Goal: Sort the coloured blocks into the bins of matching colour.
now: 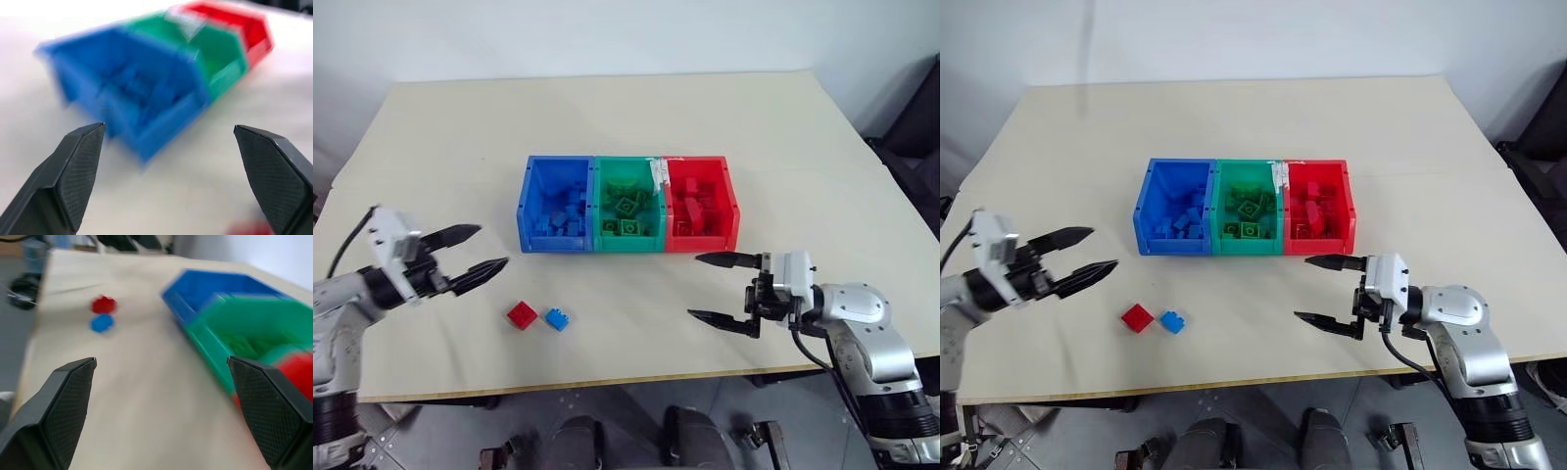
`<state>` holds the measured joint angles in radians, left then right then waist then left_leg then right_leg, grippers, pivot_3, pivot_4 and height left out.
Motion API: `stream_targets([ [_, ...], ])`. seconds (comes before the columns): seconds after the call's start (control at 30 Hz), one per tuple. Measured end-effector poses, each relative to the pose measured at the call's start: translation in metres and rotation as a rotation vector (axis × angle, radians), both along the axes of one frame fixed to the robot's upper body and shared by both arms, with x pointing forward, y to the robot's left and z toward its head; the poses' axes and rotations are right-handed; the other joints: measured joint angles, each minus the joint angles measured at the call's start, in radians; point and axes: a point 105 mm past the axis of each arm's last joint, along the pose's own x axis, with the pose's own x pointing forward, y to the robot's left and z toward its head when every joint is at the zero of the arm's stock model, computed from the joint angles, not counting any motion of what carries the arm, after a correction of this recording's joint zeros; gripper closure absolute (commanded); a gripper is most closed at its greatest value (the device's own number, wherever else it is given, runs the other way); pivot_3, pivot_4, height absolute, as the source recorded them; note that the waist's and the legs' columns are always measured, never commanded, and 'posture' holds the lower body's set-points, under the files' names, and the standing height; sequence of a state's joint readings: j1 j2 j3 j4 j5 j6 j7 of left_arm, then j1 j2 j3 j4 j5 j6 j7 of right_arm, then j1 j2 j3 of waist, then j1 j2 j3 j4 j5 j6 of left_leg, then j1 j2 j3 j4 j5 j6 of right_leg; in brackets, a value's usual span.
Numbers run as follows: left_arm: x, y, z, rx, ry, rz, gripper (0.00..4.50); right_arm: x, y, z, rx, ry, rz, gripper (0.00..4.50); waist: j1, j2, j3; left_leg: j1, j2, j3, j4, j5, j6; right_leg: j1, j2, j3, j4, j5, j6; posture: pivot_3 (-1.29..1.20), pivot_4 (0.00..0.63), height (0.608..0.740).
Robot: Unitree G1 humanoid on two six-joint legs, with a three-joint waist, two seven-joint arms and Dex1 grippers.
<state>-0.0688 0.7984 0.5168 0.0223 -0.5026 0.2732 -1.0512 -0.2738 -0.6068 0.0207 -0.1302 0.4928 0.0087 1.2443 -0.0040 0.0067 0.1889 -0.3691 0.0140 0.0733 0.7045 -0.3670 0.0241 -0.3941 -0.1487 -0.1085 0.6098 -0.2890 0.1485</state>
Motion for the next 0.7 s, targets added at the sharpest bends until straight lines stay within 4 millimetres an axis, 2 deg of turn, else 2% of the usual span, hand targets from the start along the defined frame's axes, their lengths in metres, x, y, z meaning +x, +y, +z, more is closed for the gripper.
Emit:
stream_targets([
  [0.17, -0.024, 0.030, -0.020, 0.087, 0.053, 0.049, 0.01, -0.001, 0.014, 0.001, -0.009, 0.007, 0.079, 0.00, 0.009, -0.001, 0.000, -0.001, 0.000, -0.002, 0.000, -0.001, 0.001, 0.000, -0.002, -0.002, 0.000, 0.000, 0.000, 0.00, 0.150, 0.740],
  [0.3, -0.028, 0.028, -0.016, 0.104, 0.026, -0.003, 0.01, -0.001, 0.013, -0.001, -0.012, 0.020, 0.083, 0.00, 0.014, -0.001, 0.000, -0.001, 0.001, -0.002, 0.000, -0.001, 0.001, 0.000, -0.003, -0.001, 0.000, 0.000, 0.000, 0.00, 0.150, 0.740],
  [0.37, -0.029, 0.012, -0.012, 0.115, 0.016, -0.085, 0.01, 0.000, 0.012, -0.002, -0.013, 0.026, 0.081, 0.00, 0.013, -0.001, 0.000, -0.001, 0.001, -0.002, -0.001, -0.001, 0.001, 0.000, -0.002, -0.002, 0.000, 0.000, 0.000, 0.00, 0.150, 0.740],
  [0.5, -0.028, -0.044, -0.003, 0.175, 0.036, -0.357, 0.01, -0.003, 0.000, -0.012, -0.047, 0.060, 0.039, 0.00, 0.019, -0.001, 0.000, -0.001, 0.000, -0.002, -0.001, -0.001, 0.001, 0.000, -0.002, -0.001, 0.000, 0.000, 0.000, 0.00, 0.150, 0.740],
  [0.6, -0.026, -0.072, 0.006, 0.254, 0.041, -0.505, 0.01, -0.003, -0.012, -0.016, -0.068, 0.071, -0.003, 0.00, 0.016, -0.001, 0.000, -0.001, -0.002, -0.001, -0.001, -0.001, 0.001, 0.000, -0.001, -0.001, -0.001, 0.000, 0.000, 0.00, 0.150, 0.740],
  [0.7, -0.022, -0.097, -0.002, 0.386, 0.095, -0.668, 0.01, -0.007, -0.025, -0.022, -0.094, 0.096, -0.051, 0.00, 0.017, 0.000, 0.000, 0.000, -0.003, 0.003, -0.002, -0.001, 0.001, 0.000, 0.000, -0.001, -0.001, 0.000, 0.000, 0.00, 0.150, 0.740],
])
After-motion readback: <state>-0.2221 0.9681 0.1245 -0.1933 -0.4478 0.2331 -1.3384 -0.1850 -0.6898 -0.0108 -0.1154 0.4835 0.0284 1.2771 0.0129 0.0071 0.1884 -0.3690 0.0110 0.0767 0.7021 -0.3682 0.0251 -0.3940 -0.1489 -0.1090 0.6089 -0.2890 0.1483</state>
